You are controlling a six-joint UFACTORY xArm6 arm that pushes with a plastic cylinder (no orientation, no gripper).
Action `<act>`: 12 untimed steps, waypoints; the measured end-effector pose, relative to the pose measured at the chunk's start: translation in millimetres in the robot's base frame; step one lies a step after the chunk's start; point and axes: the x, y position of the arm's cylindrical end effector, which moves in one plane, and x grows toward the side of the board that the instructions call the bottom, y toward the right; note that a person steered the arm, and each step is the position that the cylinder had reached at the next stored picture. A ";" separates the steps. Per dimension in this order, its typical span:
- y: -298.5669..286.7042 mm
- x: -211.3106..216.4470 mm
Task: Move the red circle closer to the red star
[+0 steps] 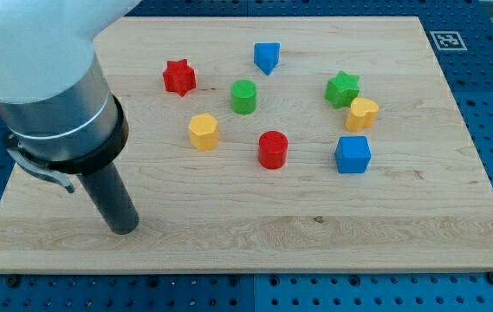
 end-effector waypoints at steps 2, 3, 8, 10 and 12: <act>21.8 -1.2; 109.6 -1.7; 204.6 -54.1; 195.0 -81.5; 176.7 -85.9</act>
